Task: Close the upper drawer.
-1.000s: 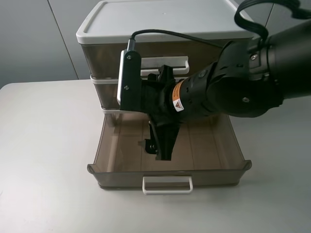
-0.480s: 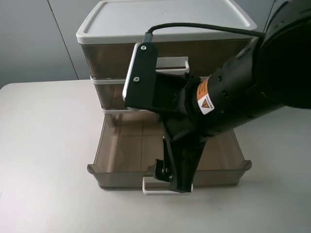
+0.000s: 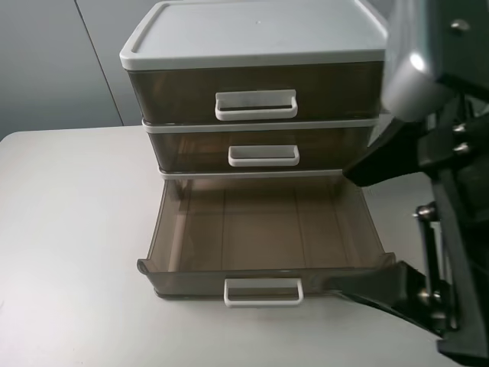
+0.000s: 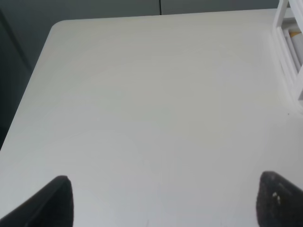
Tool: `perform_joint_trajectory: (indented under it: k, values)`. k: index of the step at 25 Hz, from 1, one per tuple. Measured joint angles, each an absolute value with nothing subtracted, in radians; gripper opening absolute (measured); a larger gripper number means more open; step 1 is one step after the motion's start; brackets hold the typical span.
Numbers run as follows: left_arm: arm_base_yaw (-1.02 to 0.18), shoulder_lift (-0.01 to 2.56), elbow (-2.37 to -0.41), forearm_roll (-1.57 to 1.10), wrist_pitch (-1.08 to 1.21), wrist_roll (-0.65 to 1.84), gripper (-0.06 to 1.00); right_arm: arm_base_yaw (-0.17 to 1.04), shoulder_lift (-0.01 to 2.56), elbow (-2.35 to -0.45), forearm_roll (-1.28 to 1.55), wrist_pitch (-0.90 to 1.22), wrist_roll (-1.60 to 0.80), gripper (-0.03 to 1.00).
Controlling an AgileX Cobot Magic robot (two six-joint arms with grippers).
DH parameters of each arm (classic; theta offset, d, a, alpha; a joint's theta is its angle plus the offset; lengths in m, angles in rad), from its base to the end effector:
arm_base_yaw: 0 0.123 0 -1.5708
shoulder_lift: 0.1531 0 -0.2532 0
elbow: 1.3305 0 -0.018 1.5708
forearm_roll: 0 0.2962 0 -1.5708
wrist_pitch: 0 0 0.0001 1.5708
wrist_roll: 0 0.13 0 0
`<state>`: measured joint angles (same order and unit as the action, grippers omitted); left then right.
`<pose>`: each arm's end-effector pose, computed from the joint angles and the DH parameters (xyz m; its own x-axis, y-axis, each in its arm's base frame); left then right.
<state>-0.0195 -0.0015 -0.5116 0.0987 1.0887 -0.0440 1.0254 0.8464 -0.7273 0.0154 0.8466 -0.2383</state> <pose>0.0986 0.0094 0.2828 -0.4675 0.0110 -0.8839 -0.0569 0.9975 0.0425 0.1246 0.2082 0.2444 -0.1948 -0.7569 -0.6238 -0.9267 0.3504 -0.1357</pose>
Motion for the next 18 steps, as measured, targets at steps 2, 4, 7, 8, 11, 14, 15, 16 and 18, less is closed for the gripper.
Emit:
perform_joint_trajectory:
  k: [2,4,7,8,11,14,15,16,18]
  values:
    - [-0.019,-0.001,-0.512,0.099,1.089,-0.044,0.74,1.025,0.740,-0.706,0.015,0.897,-0.197,0.69]
    - [-0.019,-0.001,-0.512,0.099,1.089,-0.044,0.74,1.025,0.643,-0.689,0.015,0.946,-0.166,0.69]
    - [-0.019,-0.001,-0.512,0.099,1.089,-0.044,0.74,1.025,0.506,-0.671,0.015,1.016,-0.137,0.69]
    - [-0.019,-0.001,-0.512,0.099,1.089,-0.044,0.74,1.025,0.470,-0.663,0.015,1.031,-0.125,0.69]
    - [-0.019,-0.001,-0.512,0.099,1.089,-0.044,0.74,1.025,0.356,-0.629,0.015,1.061,-0.077,0.69]
    - [-0.019,-0.001,-0.512,0.099,1.089,-0.044,0.74,1.025,0.250,-0.585,0.015,1.092,-0.061,0.69]
    - [-0.019,-0.001,-0.512,0.099,1.089,-0.044,0.74,1.025,0.216,-0.569,0.015,1.102,-0.058,0.69]
    - [-0.019,-0.001,-0.512,0.099,1.089,-0.044,0.74,1.025,0.185,-0.551,0.015,1.105,-0.052,0.69]
    - [-0.019,-0.001,-0.512,0.099,1.089,-0.046,0.74,1.025,0.131,-0.523,0.015,1.105,-0.039,0.69]
